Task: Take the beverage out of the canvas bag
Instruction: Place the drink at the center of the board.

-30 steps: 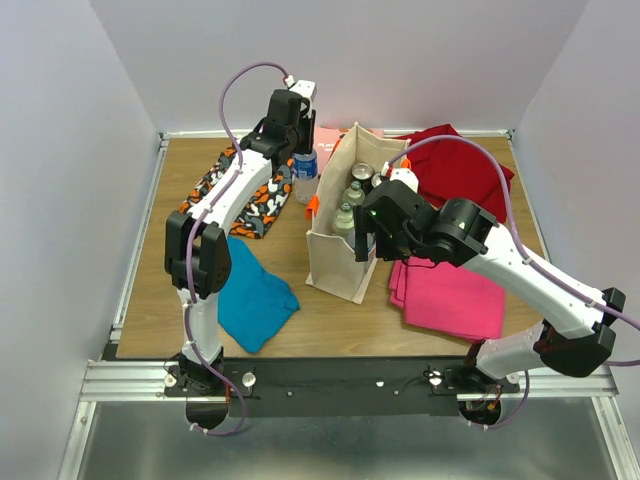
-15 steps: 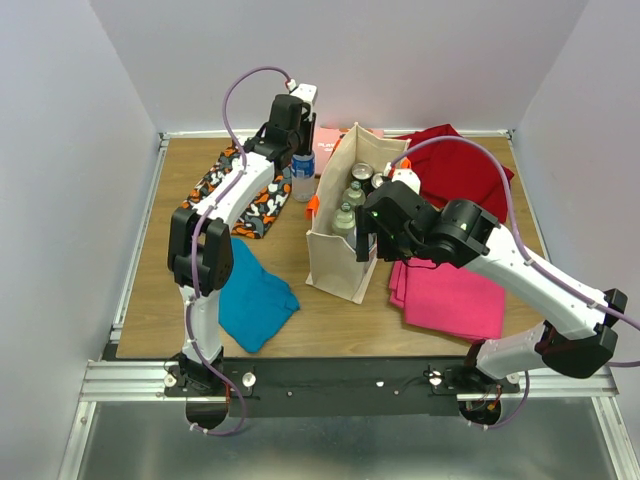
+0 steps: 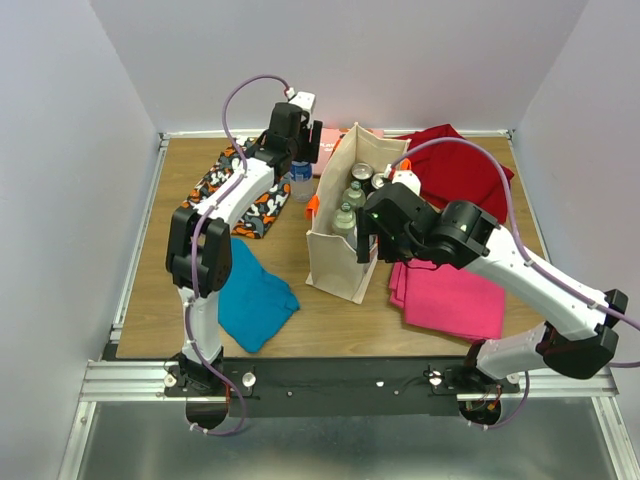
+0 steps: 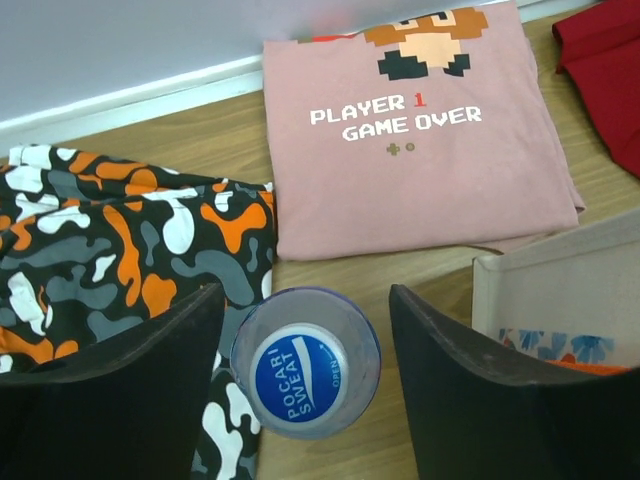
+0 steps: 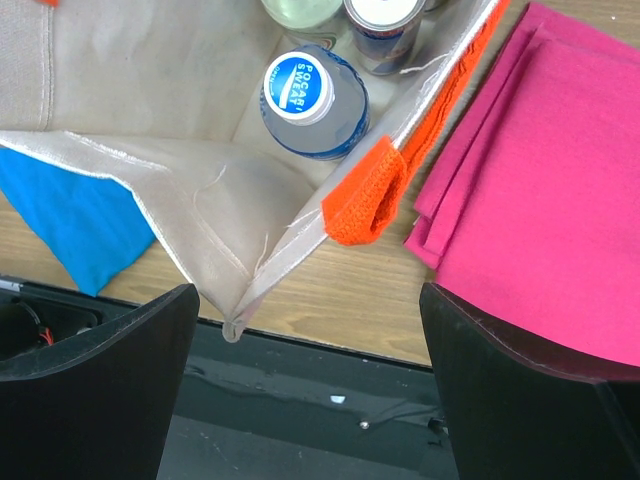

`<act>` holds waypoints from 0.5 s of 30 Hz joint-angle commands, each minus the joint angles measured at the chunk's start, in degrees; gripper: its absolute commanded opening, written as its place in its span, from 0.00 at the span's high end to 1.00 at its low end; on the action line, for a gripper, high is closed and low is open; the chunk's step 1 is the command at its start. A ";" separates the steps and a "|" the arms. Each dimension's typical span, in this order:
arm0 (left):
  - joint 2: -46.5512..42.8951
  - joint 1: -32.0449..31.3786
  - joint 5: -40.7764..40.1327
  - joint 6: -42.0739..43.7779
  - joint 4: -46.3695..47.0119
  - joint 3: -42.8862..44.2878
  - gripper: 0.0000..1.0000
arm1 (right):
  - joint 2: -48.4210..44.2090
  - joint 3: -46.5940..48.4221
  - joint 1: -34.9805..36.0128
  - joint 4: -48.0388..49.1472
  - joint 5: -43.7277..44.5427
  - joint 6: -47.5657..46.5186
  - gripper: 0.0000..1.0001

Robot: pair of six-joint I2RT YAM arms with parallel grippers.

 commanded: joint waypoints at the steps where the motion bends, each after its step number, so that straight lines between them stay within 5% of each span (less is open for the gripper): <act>1: -5.15 0.05 -1.71 -0.77 0.69 -1.34 0.14 | -1.81 -1.37 0.53 0.83 1.35 0.66 0.00; 5: -8.31 0.13 -2.67 -0.77 -0.01 -2.22 0.02 | -3.13 -2.60 0.45 1.27 1.35 0.83 0.00; 15: -19.37 0.13 1.26 -2.79 -7.74 -1.34 0.01 | -6.90 -5.76 0.53 2.06 3.36 2.33 0.00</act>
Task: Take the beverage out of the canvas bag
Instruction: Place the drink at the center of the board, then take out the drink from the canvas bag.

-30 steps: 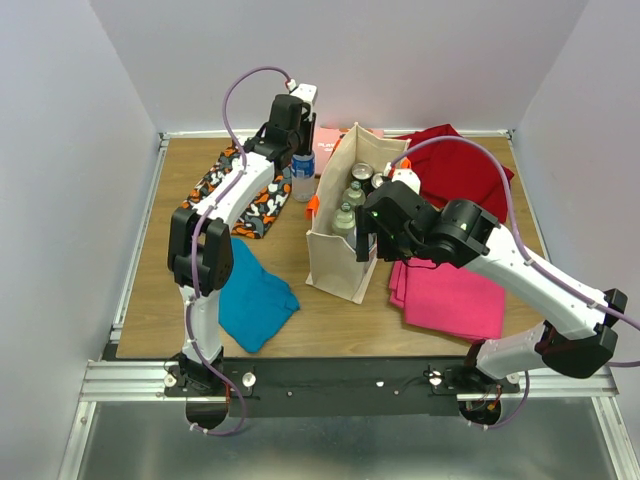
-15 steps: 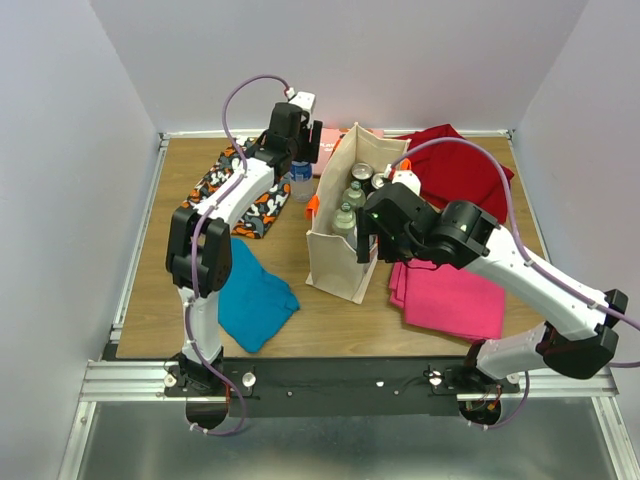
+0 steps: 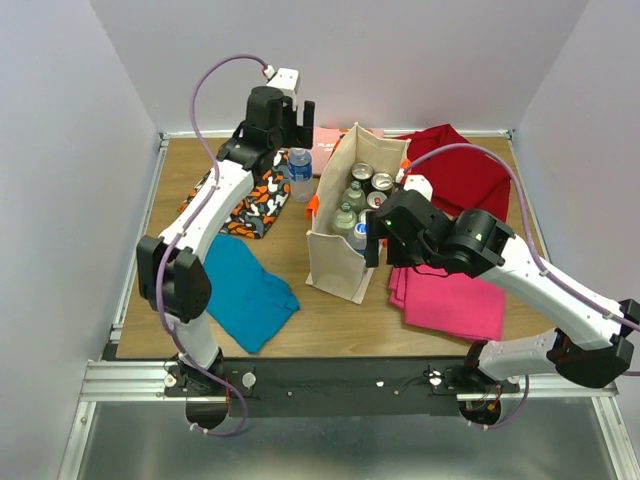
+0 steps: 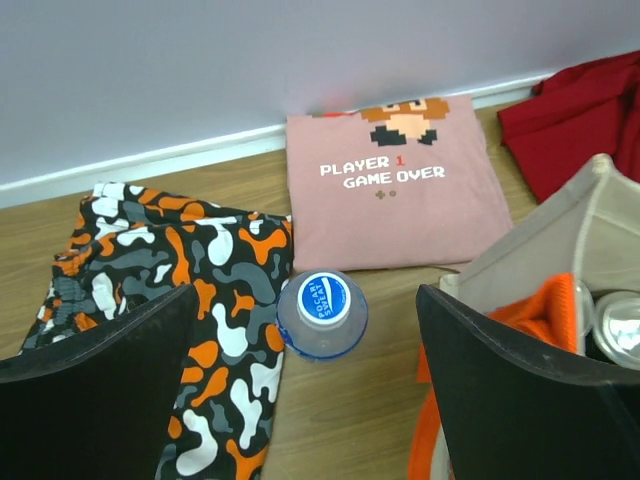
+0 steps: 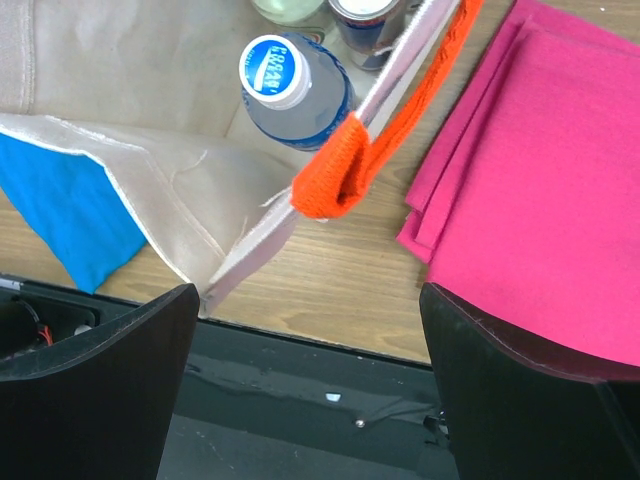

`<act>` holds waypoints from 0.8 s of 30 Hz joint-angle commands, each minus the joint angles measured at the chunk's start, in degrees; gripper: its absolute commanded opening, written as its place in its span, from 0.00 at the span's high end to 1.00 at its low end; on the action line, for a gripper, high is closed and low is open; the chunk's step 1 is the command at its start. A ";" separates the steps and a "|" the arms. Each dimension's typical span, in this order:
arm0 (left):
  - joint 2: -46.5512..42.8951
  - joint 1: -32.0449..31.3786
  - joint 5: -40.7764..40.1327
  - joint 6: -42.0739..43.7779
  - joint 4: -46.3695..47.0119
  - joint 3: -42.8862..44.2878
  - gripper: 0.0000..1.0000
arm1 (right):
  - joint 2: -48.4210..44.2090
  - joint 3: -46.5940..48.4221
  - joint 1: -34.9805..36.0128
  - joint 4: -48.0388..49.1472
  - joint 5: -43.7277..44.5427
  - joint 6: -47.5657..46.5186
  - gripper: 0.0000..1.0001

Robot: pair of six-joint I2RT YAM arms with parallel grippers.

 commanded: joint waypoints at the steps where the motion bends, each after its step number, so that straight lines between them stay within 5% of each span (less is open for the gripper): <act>1: -8.20 0.05 5.59 -3.18 -5.25 -0.24 0.01 | -2.93 -2.35 0.45 1.23 3.30 2.54 0.00; 8: -19.89 -3.28 18.89 -2.06 -10.24 -5.88 0.01 | -4.25 -5.78 0.53 1.58 4.71 3.25 0.00; 15: -23.33 -14.80 12.41 2.95 -20.98 -0.61 0.01 | -6.89 -5.53 0.53 6.15 6.64 2.46 0.00; 24: -25.00 -18.14 8.17 -1.17 -22.04 -4.38 0.01 | -9.00 -5.25 0.53 11.34 10.86 -0.88 0.00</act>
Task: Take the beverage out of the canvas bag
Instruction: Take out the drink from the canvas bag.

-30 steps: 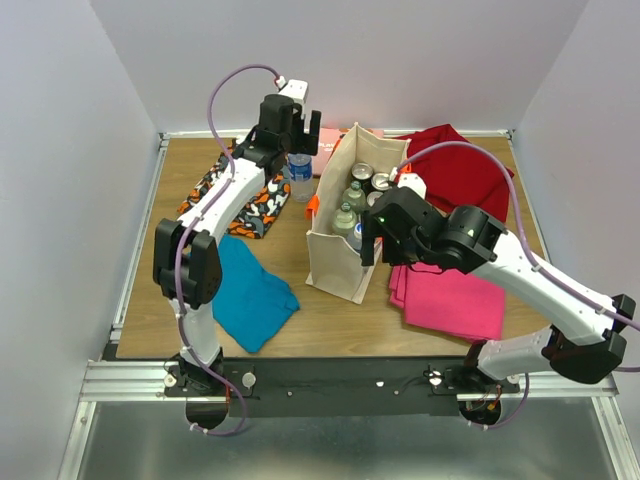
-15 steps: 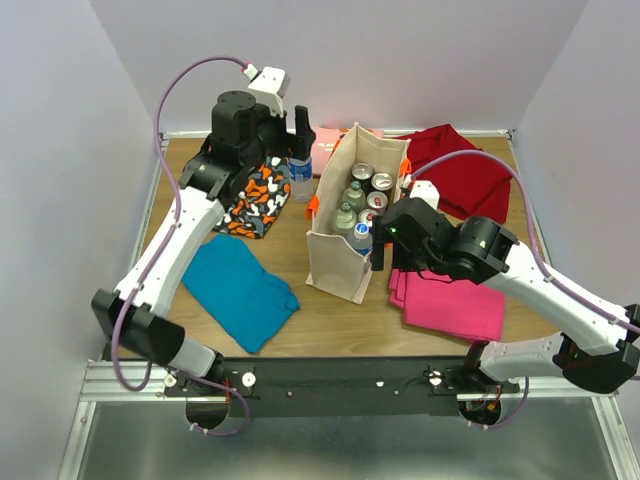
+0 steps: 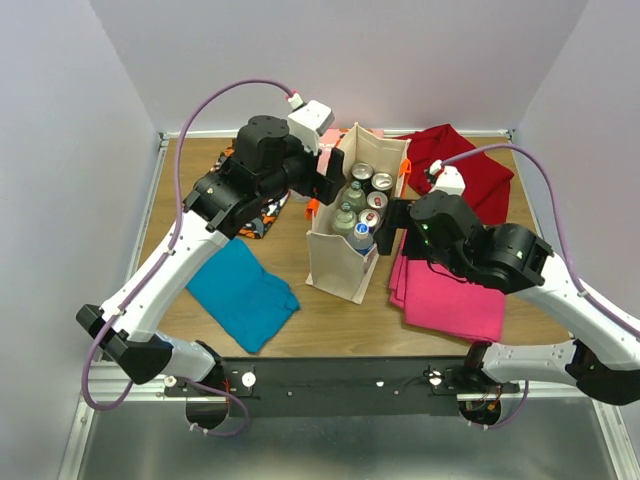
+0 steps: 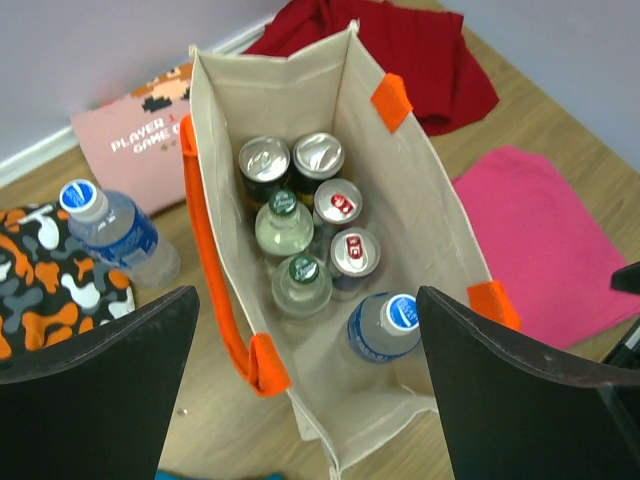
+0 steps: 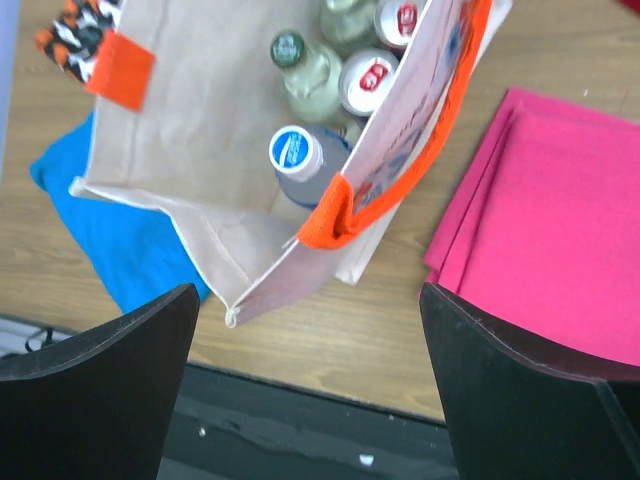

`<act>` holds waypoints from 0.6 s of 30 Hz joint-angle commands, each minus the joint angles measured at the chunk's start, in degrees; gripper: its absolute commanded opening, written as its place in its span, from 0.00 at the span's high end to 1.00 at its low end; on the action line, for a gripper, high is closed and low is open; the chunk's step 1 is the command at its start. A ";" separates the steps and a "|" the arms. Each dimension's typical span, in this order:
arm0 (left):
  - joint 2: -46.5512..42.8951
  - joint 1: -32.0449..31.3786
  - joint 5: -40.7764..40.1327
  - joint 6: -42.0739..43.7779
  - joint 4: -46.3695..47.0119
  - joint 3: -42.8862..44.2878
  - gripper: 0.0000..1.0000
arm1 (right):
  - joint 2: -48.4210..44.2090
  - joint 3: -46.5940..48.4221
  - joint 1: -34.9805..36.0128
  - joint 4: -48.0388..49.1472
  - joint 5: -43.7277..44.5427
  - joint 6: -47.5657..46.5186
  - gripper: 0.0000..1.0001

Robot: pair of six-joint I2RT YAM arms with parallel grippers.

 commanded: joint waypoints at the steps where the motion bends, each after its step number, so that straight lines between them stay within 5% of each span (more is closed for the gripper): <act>1: -1.24 -1.86 -2.70 -1.87 -2.88 -1.43 0.01 | 0.53 -1.47 0.49 2.53 6.31 -1.19 0.00; 18: 4.03 -12.32 -7.35 -1.96 -5.25 0.50 0.01 | -8.42 -15.88 0.40 6.04 11.86 5.76 0.00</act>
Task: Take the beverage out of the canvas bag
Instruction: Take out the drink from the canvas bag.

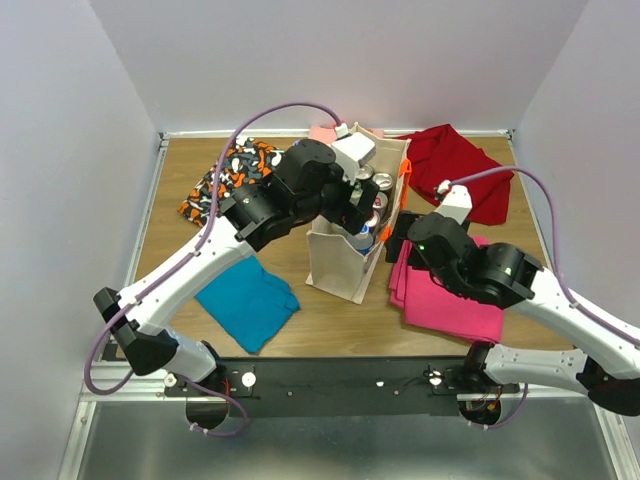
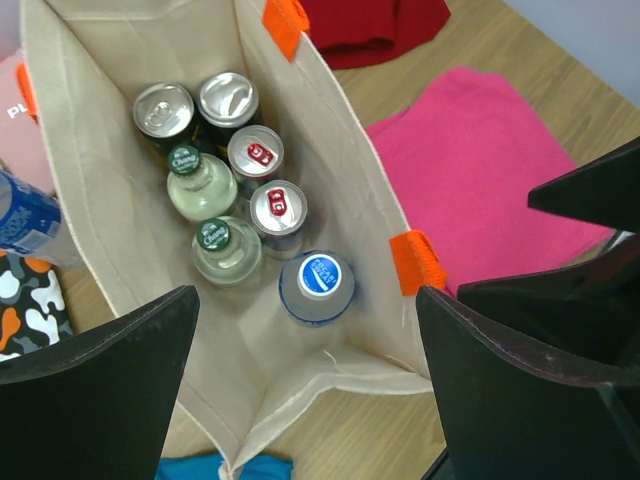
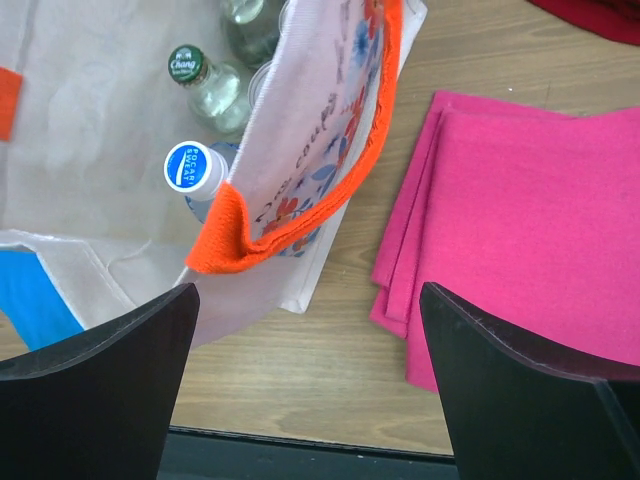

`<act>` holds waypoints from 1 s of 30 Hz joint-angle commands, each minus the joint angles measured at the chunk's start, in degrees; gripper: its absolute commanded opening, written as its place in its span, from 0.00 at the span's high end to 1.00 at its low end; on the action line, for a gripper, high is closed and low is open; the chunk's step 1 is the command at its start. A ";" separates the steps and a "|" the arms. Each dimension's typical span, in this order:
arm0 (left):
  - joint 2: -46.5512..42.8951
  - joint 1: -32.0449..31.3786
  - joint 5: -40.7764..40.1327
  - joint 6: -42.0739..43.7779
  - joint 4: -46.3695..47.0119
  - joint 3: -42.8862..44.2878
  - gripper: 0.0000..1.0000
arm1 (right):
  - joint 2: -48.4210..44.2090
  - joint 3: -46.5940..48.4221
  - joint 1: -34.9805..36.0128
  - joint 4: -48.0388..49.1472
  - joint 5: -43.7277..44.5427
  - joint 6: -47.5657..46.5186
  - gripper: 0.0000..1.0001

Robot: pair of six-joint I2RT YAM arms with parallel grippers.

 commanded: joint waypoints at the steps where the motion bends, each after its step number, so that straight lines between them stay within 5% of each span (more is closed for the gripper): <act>1: 1.78 -2.14 -3.02 -0.47 -1.60 1.44 0.01 | -3.58 -2.82 0.49 -1.02 2.39 4.25 0.00; 17: 7.32 -3.11 -7.33 -1.18 -0.74 -1.89 0.04 | -5.60 0.51 0.40 -3.57 0.63 4.61 0.00; 30: 9.87 -3.02 -2.94 -3.20 -0.46 -4.36 0.04 | -11.66 4.56 0.40 -11.13 4.93 6.63 0.00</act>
